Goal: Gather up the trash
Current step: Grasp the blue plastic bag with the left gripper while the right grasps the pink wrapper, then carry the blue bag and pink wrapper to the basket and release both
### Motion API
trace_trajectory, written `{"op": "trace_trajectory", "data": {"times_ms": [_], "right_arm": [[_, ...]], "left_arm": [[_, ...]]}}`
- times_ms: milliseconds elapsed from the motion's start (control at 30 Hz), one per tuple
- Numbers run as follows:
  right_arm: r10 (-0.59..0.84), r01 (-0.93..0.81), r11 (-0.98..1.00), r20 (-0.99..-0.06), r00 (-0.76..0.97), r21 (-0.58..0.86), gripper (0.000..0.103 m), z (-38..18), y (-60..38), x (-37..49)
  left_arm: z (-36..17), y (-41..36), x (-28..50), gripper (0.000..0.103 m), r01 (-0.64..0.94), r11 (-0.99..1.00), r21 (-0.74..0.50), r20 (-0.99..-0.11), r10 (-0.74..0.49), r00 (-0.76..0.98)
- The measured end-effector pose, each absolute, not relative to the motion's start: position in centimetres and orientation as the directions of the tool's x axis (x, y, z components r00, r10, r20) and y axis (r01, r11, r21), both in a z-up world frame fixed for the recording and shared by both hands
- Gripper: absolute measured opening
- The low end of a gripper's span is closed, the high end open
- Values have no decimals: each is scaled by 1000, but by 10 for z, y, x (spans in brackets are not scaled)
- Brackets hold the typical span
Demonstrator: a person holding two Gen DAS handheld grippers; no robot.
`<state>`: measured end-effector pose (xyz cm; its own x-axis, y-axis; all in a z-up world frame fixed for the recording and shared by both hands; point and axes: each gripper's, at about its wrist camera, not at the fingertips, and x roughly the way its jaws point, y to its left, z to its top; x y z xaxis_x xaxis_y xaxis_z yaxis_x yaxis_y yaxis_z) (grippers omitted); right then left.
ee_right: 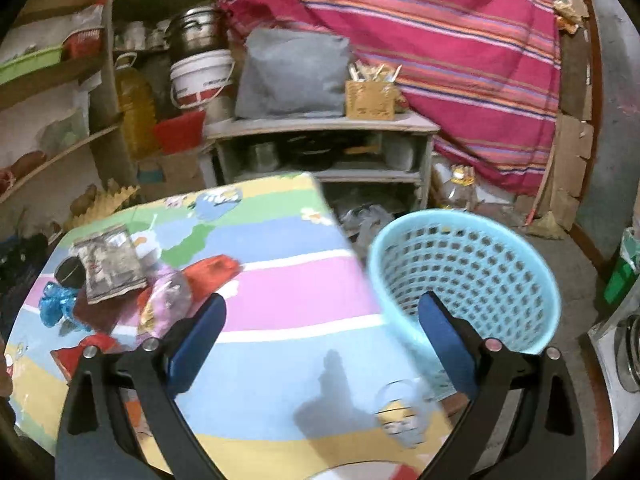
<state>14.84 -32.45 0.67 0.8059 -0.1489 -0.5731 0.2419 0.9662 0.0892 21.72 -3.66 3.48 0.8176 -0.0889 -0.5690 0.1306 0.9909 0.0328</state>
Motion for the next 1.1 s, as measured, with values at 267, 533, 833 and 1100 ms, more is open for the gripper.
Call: {"op": "trace_trajectory", "data": {"times_ms": [267, 533, 833, 1100], "right_arm": [[-110, 180, 982, -601, 792, 57, 95, -11, -276, 176], [-69, 107, 994, -657, 751, 18, 95, -28, -238, 220], [-21, 32, 999, -725, 688, 1, 74, -45, -217, 251], [55, -9, 998, -731, 680, 68, 21, -47, -218, 253]], "left_arm": [[-14, 26, 230, 97, 58, 998, 22, -629, -32, 777], [-49, 29, 243, 85, 139, 990, 29, -686, -82, 723], [-62, 36, 253, 39, 187, 982, -31, -732, -149, 665], [-37, 46, 244, 30, 162, 985, -52, -708, -151, 690]]}}
